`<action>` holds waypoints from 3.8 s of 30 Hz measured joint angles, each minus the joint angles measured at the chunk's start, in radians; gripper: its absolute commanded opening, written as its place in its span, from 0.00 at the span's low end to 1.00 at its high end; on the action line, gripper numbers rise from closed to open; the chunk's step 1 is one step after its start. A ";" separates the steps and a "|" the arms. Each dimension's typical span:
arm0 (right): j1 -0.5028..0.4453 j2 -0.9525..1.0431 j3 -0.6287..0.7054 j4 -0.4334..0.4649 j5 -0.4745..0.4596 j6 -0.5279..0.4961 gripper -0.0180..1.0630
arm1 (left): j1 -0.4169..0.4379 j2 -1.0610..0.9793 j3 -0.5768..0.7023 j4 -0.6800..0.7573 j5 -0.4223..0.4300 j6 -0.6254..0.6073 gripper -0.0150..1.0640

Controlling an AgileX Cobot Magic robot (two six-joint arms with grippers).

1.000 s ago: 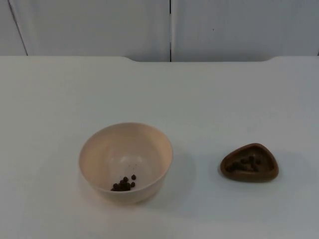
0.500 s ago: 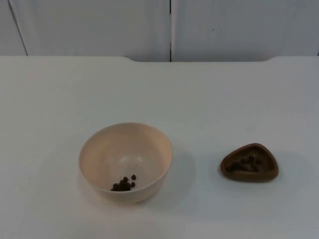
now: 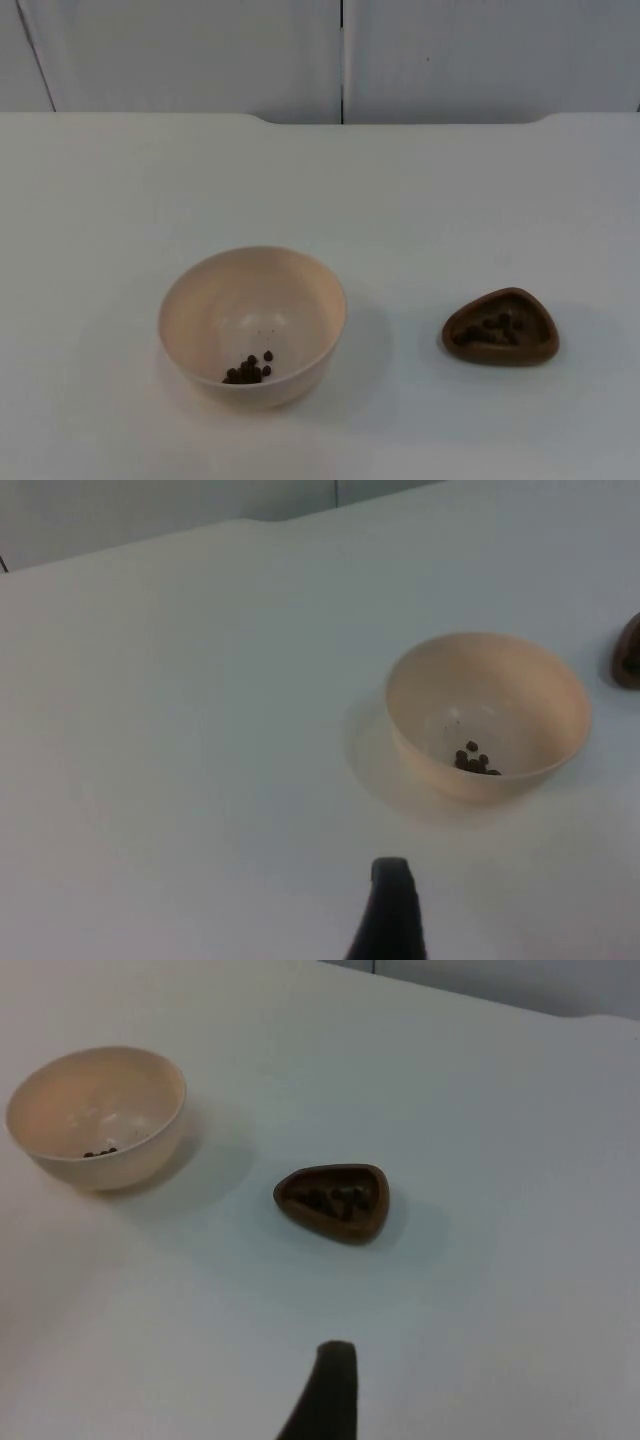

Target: Pick up the bowl with the left hand and pour the coffee beans from the cup into the bowl with the right hand.

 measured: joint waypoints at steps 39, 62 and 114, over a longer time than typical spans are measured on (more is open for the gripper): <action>0.000 0.000 0.000 -0.020 -0.003 0.029 0.99 | 0.000 0.000 0.000 0.000 0.000 0.016 0.99; -0.120 0.000 0.000 -0.020 -0.004 0.029 0.99 | 0.000 0.000 0.000 0.000 0.000 0.016 0.99; -0.369 0.000 0.000 -0.020 -0.007 0.029 0.99 | 0.184 0.000 0.000 -0.002 0.000 0.016 0.99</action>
